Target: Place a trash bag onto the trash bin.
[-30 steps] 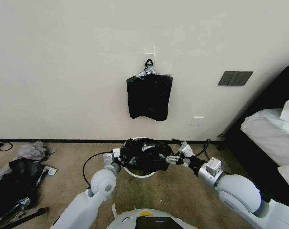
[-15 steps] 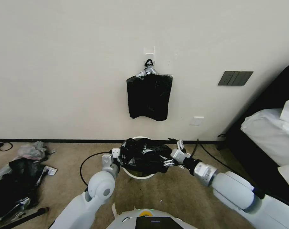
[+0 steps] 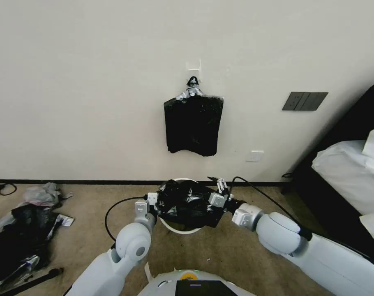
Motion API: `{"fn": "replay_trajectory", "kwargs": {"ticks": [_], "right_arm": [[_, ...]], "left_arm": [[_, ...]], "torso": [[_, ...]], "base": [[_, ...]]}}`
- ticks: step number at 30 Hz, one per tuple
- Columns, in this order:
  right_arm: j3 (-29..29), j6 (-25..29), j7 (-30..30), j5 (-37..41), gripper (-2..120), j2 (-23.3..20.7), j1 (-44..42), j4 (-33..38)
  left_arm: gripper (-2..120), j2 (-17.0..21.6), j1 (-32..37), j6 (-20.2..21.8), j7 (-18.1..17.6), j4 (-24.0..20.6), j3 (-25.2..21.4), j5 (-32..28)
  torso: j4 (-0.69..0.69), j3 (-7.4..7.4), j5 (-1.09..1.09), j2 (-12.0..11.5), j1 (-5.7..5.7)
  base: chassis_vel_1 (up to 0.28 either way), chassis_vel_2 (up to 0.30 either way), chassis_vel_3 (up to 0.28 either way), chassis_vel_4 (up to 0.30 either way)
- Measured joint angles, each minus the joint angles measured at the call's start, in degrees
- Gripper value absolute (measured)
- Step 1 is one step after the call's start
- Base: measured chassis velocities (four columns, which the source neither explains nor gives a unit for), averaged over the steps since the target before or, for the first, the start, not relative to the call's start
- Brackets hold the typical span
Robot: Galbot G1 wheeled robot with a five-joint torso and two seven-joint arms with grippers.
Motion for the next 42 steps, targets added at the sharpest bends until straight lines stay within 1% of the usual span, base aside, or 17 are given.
{"fn": "replay_trajectory", "kwargs": {"ticks": [1,3,4,8,17,20,23,24,25,29,30,34,35,38,39,41,42], "right_arm": [[0.0,0.0,0.0,0.0,100,0.0,0.0,0.0],[-0.6,3.2,-1.3,-6.1,100,0.0,0.3,-0.5],[-0.6,3.2,-1.3,-6.1,100,0.0,0.3,-0.5],[-1.0,10.3,-3.3,-16.1,100,0.9,0.3,-1.6],[-2.1,15.7,-3.4,-26.0,100,3.9,1.2,-4.2],[-2.3,18.2,-1.7,-29.3,99,4.9,1.1,-5.0],[-2.6,20.8,0.1,-31.1,93,5.6,1.2,-5.6],[-2.7,22.5,1.0,-32.0,88,6.1,1.3,-6.0],[-2.7,22.5,1.0,-32.0,88,6.1,1.3,-6.0],[-2.9,25.8,2.1,-33.5,68,6.6,0.8,-6.5],[-2.9,25.8,2.1,-33.5,68,6.6,0.8,-6.5],[-2.5,28.3,2.2,-34.5,51,6.4,0.3,-6.8],[-2.5,28.3,2.2,-34.5,51,6.4,0.3,-6.8],[-2.2,29.6,2.2,-34.6,36,6.4,0.2,-7.3],[-2.2,29.6,2.2,-34.6,36,6.4,0.2,-7.3],[-2.2,30.4,2.1,-34.6,26,6.5,0.3,-7.5],[-2.2,30.4,2.1,-34.6,26,6.5,0.3,-7.5]], "left_arm": [[1,0.0,0.0,0.0,0.0,0.0,0.0,0.0],[1,0.0,0.1,0.1,0.0,0.0,0.1,0.0],[1,0.0,0.1,0.1,0.0,0.0,0.1,0.0],[1,-0.3,0.3,0.2,0.0,0.0,0.5,0.0],[1,-0.5,0.5,0.3,0.0,-0.4,0.9,-0.2],[1,-0.4,0.9,0.3,0.0,-0.7,0.7,-0.4],[1,-0.4,1.3,0.4,0.0,-0.9,0.6,-0.4],[1,-0.4,1.5,0.5,0.0,-1.1,0.6,-0.5],[1,-0.4,1.5,0.5,0.0,-1.1,0.6,-0.5],[1,-0.3,1.8,0.6,0.0,-1.3,0.6,-0.8],[1,-0.3,1.8,0.6,0.0,-1.3,0.6,-0.8],[1,-0.2,1.8,0.8,-0.1,-1.3,0.4,-2.0],[1,-0.2,1.8,0.8,-0.1,-1.3,0.4,-2.0],[1,0.0,1.8,0.9,-0.1,-1.3,0.3,-2.1],[1,0.0,1.8,0.9,-0.1,-1.3,0.3,-2.1],[1,0.3,1.8,0.9,-0.1,-1.4,0.3,-2.1],[1,0.3,1.8,0.9,-0.1,-1.4,0.3,-2.1]], "torso": [[0.00,0.00,0.00,0.0,0.00],[0.00,0.00,0.00,0.0,0.00],[0.00,0.00,0.00,0.0,0.00],[0.00,0.00,0.00,0.0,0.00],[0.00,0.00,0.00,0.0,0.00],[0.00,0.00,0.00,0.0,0.00],[0.00,0.00,-0.01,0.0,0.00],[0.00,0.00,0.00,0.0,0.00],[0.00,0.00,0.00,0.0,0.00],[0.00,0.00,0.00,0.0,0.00],[0.00,0.00,0.00,0.0,0.00],[0.00,0.00,-0.01,0.0,0.00],[0.00,0.00,-0.01,0.0,0.00],[0.00,0.00,0.00,0.0,0.00],[0.00,0.00,0.00,0.0,0.00],[0.00,0.00,0.00,0.0,0.00],[0.00,0.00,0.00,0.0,0.00]], "base": [[0.000,0.000,0.000,0.000],[0.000,0.000,0.000,0.000],[0.000,0.000,0.000,0.000],[0.000,0.000,0.000,0.000],[0.000,0.000,0.000,0.000],[0.000,0.000,0.000,0.000],[0.000,0.000,0.000,0.000],[0.000,0.000,0.000,0.000],[0.000,0.000,0.000,0.000],[0.000,0.000,0.000,0.000],[0.000,0.000,0.000,0.000],[0.000,0.000,0.000,0.000],[0.000,0.000,0.000,0.000],[0.000,0.000,0.000,0.000],[0.000,0.000,0.000,0.000],[0.000,0.000,0.000,0.000],[0.000,0.000,0.000,0.000]]}}
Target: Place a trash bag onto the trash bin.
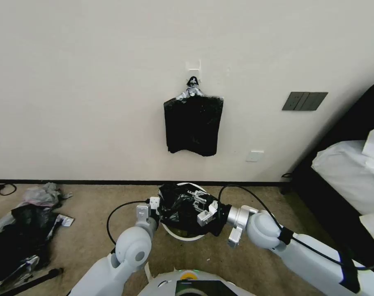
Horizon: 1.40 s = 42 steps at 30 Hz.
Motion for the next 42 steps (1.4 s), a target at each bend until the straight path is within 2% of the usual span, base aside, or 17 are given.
{"fn": "replay_trajectory", "kwargs": {"ticks": [6,8,11,12,13,15,16,17,20,21,23,27,29,30,33,37,42], "right_arm": [[0.1,3.9,0.1,1.6,2,0.0,0.0,-0.3],[0.2,4.3,0.1,2.6,0,0.0,0.1,-0.4],[0.0,2.9,0.1,10.5,0,-0.1,0.3,-0.3],[-0.2,0.4,0.2,16.3,0,-0.2,0.4,-0.1],[-0.2,0.4,0.2,16.3,0,-0.2,0.4,-0.1],[-0.8,-6.4,1.3,31.5,0,-0.3,1.2,0.8],[-0.8,-7.9,1.6,35.2,0,-0.3,1.5,0.9],[-0.8,-7.9,1.6,35.2,0,-0.3,1.5,0.9],[-0.3,-13.9,3.9,52.4,0,0.1,3.1,1.0],[-0.3,-13.9,3.9,52.4,0,0.1,3.1,1.0],[0.3,-17.0,5.2,60.5,0,0.5,4.5,0.6],[0.5,-20.0,6.3,67.4,0,0.8,6.0,0.1],[0.6,-23.5,7.3,74.0,0,1.0,7.9,-1.0],[0.6,-23.5,7.3,74.0,0,1.0,7.9,-1.0],[-0.1,-31.7,9.3,84.6,0,2.3,10.5,-4.3],[0.2,-36.2,9.4,89.7,0,2.0,11.1,-6.5],[0.9,-38.1,9.2,93.4,0,1.2,11.1,-8.8]], "left_arm": [[1,0.3,-0.1,0.0,0.3,0.1,0.0,0.2],[1,0.4,0.0,0.0,0.7,0.1,0.0,0.7],[1,0.6,0.7,-0.7,3.3,0.3,0.0,4.2],[1,0.8,1.2,-1.2,4.8,0.3,0.0,6.2],[1,0.8,1.2,-1.2,4.8,0.3,0.0,6.2],[1,1.3,2.2,-3.0,8.6,0.4,-0.2,10.7],[1,1.4,2.4,-3.4,9.4,0.4,-0.2,11.6],[1,1.4,2.4,-3.4,9.4,0.4,-0.2,11.6],[1,1.6,3.6,-5.4,13.4,0.3,-0.3,17.1],[1,1.6,3.6,-5.4,13.4,0.3,-0.3,17.1],[1,1.7,4.2,-6.6,15.3,0.2,-0.3,20.3],[1,1.8,4.7,-7.6,16.7,0.2,-0.3,22.8],[1,1.9,5.3,-8.9,18.2,-0.2,-0.3,25.3],[1,1.9,5.3,-8.9,18.2,-0.2,-0.3,25.3],[1,3.3,6.8,-12.6,22.1,-1.1,-1.3,31.2],[1,3.7,7.2,-14.3,23.7,-1.2,-1.6,33.4],[1,3.4,7.4,-15.7,24.3,-1.1,-1.5,34.3]], "torso": [[0.00,0.00,0.00,0.0,0.00],[-0.01,0.00,0.00,0.0,0.00],[0.00,0.00,0.00,0.0,0.00],[0.00,0.00,0.00,0.0,0.00],[0.00,0.00,0.00,0.0,0.00],[0.00,0.00,0.00,0.0,0.00],[0.00,0.00,0.00,0.0,0.00],[0.00,0.00,0.00,0.0,0.00],[0.00,0.00,0.00,0.0,0.00],[0.00,0.00,0.00,0.0,0.00],[0.00,0.00,0.00,0.0,0.00],[0.01,0.00,0.00,0.0,0.00],[0.00,0.00,-0.01,0.0,0.00],[0.00,0.00,-0.01,0.0,0.00],[0.00,0.00,0.00,0.0,0.00],[0.00,0.00,0.00,0.0,0.00],[0.00,0.00,0.01,0.0,0.00]], "base": [[0.000,0.000,0.000,0.000],[0.000,0.000,0.000,0.000],[0.000,0.000,0.000,0.000],[0.000,0.000,0.000,0.000],[0.000,0.000,0.000,0.000],[0.000,0.000,0.000,0.000],[0.000,0.000,0.000,0.000],[0.000,0.000,0.000,0.000],[0.000,0.000,0.000,0.000],[0.000,0.000,0.000,0.000],[0.000,0.000,0.000,0.000],[0.000,0.000,0.000,0.000],[0.000,0.000,0.000,0.000],[0.000,0.000,0.000,0.000],[0.000,0.000,0.000,0.000],[0.000,0.000,0.000,0.000],[0.000,0.000,0.000,0.000]]}}
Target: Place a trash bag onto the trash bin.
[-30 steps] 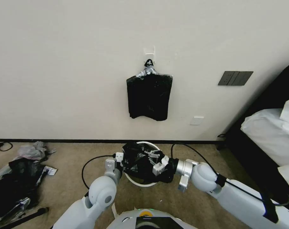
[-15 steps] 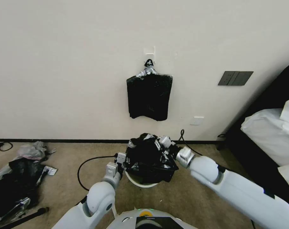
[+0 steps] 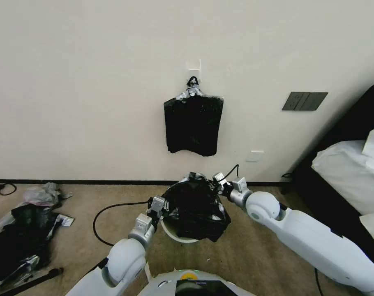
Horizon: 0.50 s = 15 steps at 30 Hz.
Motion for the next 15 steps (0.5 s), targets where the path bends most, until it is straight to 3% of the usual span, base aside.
{"fn": "replay_trajectory", "kwargs": {"ticks": [6,15], "right_arm": [[1.8,0.2,-3.3,0.9,0,-1.6,-1.6,-2.3],[2.2,5.1,-9.7,-4.5,0,-4.0,-3.4,-6.1]], "left_arm": [[1,-0.2,0.3,-1.7,0.4,0.9,-0.2,-0.1],[1,-0.7,0.3,-4.8,2.0,1.6,-0.9,-4.1]], "torso": [[0.00,0.00,-0.01,0.0,0.00],[-0.01,0.00,-0.02,0.0,0.00]], "base": [[0.000,0.000,0.000,0.000],[0.000,0.000,0.000,0.000]]}}
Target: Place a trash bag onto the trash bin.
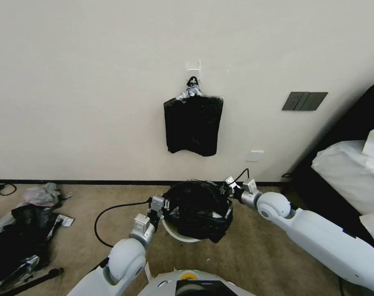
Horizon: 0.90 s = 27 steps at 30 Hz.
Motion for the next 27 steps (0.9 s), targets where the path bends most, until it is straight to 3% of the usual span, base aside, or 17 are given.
{"fn": "replay_trajectory", "kwargs": {"ticks": [4,11,14,18,27], "right_arm": [[-0.5,4.1,-1.1,-2.8,0,0.5,-1.2,-1.2],[-0.7,5.9,-1.2,-2.9,2,0.5,-1.6,-0.9],[0.0,6.5,-1.0,-1.8,18,0.1,-2.0,-0.5],[1.4,6.7,-0.6,0.2,30,-0.3,-2.4,-0.1],[10.4,6.1,-0.1,9.8,64,-1.7,-7.1,2.4]], "left_arm": [[1,-0.2,0.2,-0.9,0.8,-0.9,0.0,-0.8],[1,-0.1,0.3,-0.9,0.8,-1.1,0.2,-0.9],[1,0.0,0.1,0.5,0.0,-0.6,0.1,-2.2],[1,0.0,-0.4,1.6,-1.0,0.0,-0.1,-4.7],[1,0.0,-1.8,3.3,-2.7,1.7,-1.2,-10.6]], "torso": [[0.01,0.00,0.02,0.0,0.00],[0.01,0.00,0.01,0.0,0.00],[0.01,0.00,0.01,0.0,0.00],[0.01,0.00,0.01,0.0,0.00],[0.00,0.00,0.01,0.0,0.00]], "base": [[0.000,0.000,0.000,0.000],[0.000,0.000,0.000,0.000],[0.000,0.000,0.000,0.000],[0.000,0.000,0.000,0.000],[0.000,0.000,0.000,0.000]]}}
